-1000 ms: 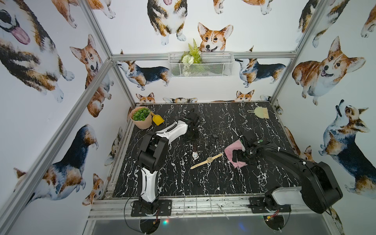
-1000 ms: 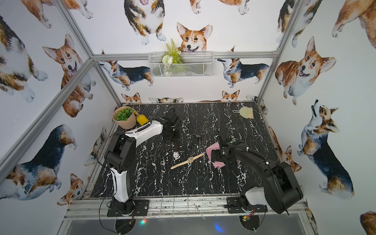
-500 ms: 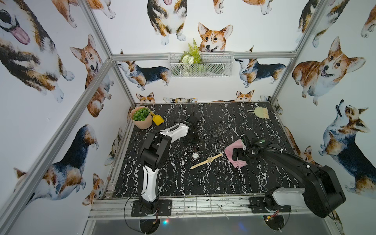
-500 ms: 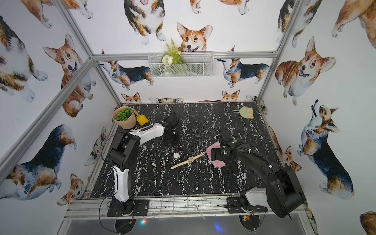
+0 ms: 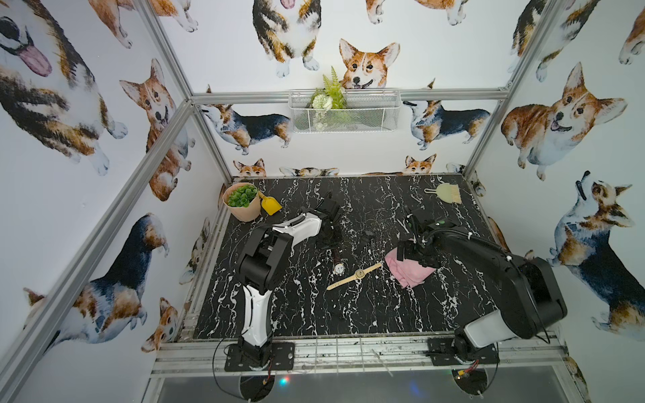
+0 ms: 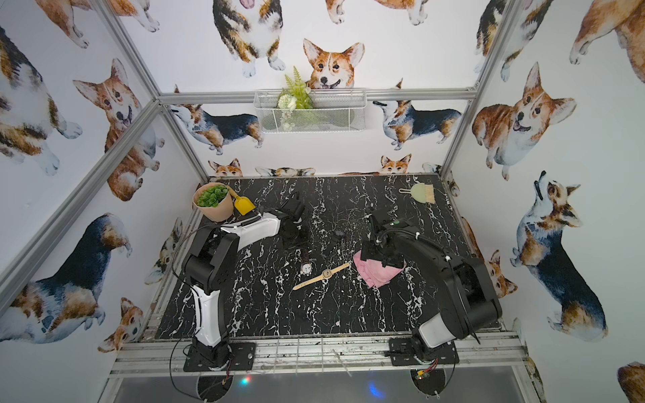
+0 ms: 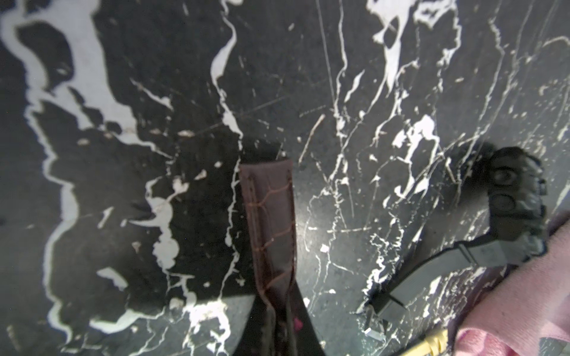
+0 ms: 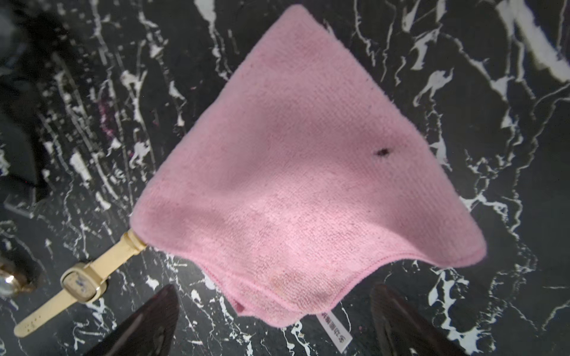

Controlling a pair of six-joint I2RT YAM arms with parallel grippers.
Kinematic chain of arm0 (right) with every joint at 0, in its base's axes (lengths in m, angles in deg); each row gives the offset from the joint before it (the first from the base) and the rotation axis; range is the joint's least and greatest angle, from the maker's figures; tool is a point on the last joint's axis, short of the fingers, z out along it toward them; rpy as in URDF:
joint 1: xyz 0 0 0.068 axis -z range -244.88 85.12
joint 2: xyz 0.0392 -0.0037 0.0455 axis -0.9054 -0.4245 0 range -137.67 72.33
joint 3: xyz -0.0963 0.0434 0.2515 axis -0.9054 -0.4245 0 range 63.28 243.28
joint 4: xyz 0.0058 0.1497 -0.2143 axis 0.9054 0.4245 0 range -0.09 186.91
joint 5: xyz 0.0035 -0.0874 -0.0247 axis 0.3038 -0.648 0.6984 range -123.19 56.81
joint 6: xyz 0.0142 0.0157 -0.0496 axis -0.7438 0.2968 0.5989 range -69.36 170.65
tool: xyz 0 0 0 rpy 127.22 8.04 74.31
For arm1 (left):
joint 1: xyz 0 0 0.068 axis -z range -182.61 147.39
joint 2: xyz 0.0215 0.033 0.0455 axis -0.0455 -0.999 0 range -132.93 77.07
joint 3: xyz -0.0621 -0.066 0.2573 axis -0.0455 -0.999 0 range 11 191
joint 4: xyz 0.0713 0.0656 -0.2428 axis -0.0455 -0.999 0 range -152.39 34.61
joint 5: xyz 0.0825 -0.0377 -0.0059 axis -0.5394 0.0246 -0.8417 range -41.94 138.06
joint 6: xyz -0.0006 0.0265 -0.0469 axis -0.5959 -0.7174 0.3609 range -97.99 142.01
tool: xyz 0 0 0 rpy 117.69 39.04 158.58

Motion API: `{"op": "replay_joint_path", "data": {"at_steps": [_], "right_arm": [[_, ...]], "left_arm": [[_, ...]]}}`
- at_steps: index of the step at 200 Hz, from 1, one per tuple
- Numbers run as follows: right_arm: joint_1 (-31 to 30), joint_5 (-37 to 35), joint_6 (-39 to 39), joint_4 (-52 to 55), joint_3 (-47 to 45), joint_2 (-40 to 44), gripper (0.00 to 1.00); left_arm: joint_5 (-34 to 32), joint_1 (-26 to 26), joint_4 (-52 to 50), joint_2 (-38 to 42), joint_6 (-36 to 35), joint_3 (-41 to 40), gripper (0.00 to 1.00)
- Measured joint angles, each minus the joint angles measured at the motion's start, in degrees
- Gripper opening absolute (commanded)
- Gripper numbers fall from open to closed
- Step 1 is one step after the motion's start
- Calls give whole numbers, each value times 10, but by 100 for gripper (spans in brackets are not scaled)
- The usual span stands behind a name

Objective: Wipe the watch dial
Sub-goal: Pick up the cleaning item at the center of the board.

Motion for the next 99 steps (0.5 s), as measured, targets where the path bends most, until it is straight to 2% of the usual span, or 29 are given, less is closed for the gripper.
{"op": "replay_joint_path", "data": {"at_steps": [25,47,88,99], "right_arm": [[9,-3,-18,7,33,-60,100],[10,-1,-31,6,51,-104,94],[10,11,-59,-10,55,-153,69],[10,11,-65,-16,48,-158,58]], "left_arm": [[-12,0,-25,7,-2,0,0],[-16,0,-40,14,-3,0,0],[-21,0,-52,26,-2,0,0],[-21,0,-54,27,-2,0,0]]}}
